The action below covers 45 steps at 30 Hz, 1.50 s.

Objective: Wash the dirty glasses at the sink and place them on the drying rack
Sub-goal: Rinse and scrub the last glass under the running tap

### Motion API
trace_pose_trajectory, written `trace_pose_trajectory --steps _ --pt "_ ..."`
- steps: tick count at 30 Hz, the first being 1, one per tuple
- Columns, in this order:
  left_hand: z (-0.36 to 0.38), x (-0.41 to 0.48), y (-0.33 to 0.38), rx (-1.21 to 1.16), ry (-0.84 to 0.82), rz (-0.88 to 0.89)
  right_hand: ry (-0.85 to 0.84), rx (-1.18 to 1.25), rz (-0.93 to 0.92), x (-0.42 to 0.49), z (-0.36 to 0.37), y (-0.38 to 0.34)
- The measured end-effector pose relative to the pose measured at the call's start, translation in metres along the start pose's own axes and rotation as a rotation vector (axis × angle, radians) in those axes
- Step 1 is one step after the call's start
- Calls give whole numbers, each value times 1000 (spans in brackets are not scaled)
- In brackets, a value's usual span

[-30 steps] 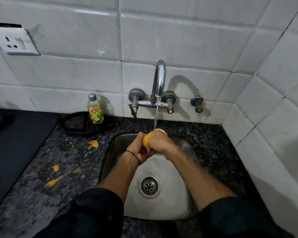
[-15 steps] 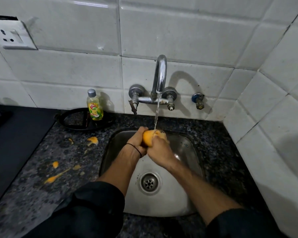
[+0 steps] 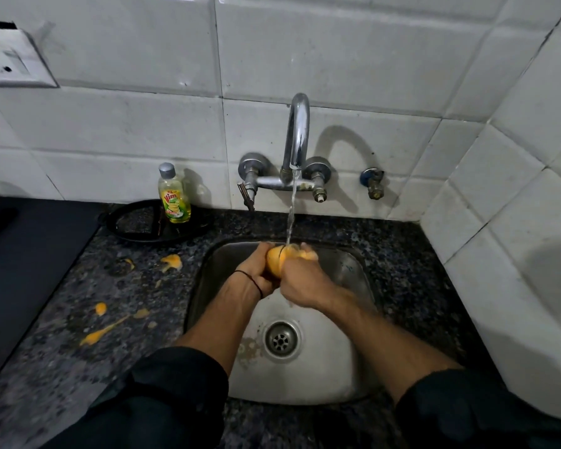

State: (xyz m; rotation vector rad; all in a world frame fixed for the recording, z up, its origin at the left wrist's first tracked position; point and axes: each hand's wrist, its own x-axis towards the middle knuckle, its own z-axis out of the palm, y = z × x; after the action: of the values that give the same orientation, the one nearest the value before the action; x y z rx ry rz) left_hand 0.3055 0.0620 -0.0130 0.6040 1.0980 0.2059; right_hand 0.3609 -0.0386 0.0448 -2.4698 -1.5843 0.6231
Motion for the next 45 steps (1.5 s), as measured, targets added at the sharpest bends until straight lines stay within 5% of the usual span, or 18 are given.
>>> trace_pose_trajectory --steps 2,4,9,13,19,21,23,26,28,29,33,34,36,39,41,43,45 --pt "-3 3 -3 -38 -42 5 61 558 173 0 -5 -11" --pt "-7 5 -4 -108 -47 2 55 729 231 4 -5 -13" --pt "-7 5 4 -239 -118 10 269 -399 -498 9 12 19" --pt "-4 7 2 -182 -96 -21 28 -555 -428 13 12 21" --pt "-4 8 -4 -370 -128 56 73 947 311 12 12 -8" --pt "-6 8 -3 -441 -191 105 96 1115 313 15 15 -9" --pt "-8 12 -1 -399 -209 126 107 823 111 14 18 -2" --pt "-6 14 0 -247 -163 38 116 -150 -312 15 18 24" --pt "-3 12 -2 -185 -164 42 99 -395 -429 15 20 30" --pt "-1 12 -5 -194 -180 62 65 -324 -382 12 22 28" --pt "-2 15 -19 -314 -209 233 36 748 114 13 24 2" --pt "-3 13 -18 -313 -214 262 57 863 150 16 31 1" --pt "-3 13 -12 -275 -197 211 160 741 3 14 39 7" --pt "0 13 -1 -127 -113 13 91 57 -213 8 36 26" --pt "6 11 -4 -79 -81 -5 74 -168 -276 9 33 32" --pt "5 20 -15 -134 -69 45 129 4 -202 8 35 26" --pt "2 19 -26 -204 -71 110 121 425 74 13 35 18"
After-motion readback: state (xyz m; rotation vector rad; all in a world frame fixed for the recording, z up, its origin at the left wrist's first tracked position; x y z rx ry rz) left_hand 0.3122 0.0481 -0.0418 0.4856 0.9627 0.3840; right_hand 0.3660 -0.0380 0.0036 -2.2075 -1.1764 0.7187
